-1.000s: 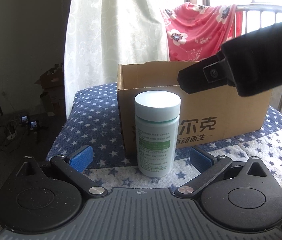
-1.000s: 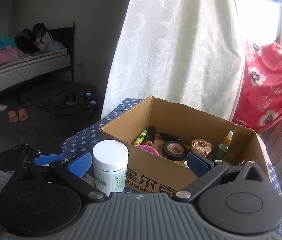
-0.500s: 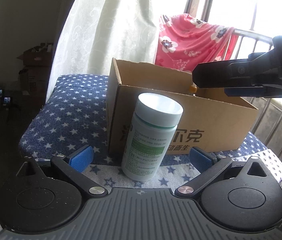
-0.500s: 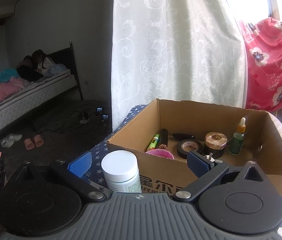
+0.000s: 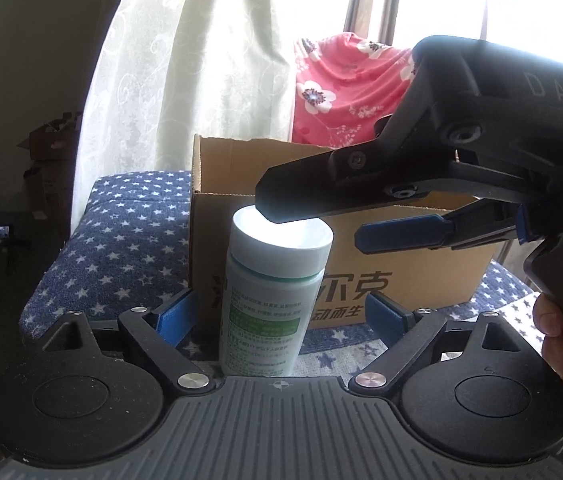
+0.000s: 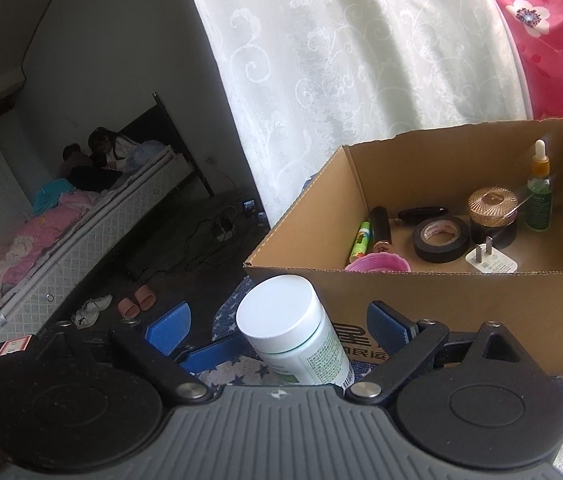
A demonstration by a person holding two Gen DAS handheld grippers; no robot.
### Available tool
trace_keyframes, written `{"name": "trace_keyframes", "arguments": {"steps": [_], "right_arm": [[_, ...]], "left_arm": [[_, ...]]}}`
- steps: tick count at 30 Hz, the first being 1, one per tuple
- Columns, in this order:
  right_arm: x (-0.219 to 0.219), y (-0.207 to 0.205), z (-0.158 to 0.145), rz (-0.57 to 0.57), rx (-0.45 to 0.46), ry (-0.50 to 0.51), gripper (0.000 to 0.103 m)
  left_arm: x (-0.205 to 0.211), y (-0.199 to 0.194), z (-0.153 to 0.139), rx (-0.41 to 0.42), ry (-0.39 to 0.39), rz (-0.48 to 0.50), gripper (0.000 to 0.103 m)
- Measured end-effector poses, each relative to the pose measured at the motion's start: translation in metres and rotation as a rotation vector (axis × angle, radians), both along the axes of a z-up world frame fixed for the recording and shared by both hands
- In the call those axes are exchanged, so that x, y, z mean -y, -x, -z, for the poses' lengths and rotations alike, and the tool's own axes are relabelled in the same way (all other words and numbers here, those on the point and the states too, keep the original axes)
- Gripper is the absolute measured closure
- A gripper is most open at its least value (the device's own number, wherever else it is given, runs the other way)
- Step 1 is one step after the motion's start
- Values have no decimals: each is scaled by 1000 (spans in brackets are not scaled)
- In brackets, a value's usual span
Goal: Organize rigid objects
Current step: 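Close the right gripper around the white supplement bottle's body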
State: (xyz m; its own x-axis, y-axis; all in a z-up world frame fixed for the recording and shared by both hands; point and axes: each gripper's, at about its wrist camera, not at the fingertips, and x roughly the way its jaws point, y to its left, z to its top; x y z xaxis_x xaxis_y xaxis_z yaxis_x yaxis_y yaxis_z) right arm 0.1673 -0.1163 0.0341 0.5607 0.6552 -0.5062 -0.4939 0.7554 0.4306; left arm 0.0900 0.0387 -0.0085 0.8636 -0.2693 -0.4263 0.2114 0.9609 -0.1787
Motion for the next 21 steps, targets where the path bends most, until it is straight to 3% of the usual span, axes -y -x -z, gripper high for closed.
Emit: {"name": "trace_keyframes", "arguments": {"steps": [4,6,9,21], "right_arm": [[-4,-10,9,-13,-24,6,23],[-6,-11,12,-18,-35,13,38],[-3,-8,13,-5,-33,7,41],[23,23,-6,36,11,-7,40]], "left_arm": [[2,-6,2,-26,6,-12,32],[3,-5,3,-20,-8,-23,40],[2,-4,1,-19,-7,-33,47],[14,15,-17,-2,36,42,47]]}}
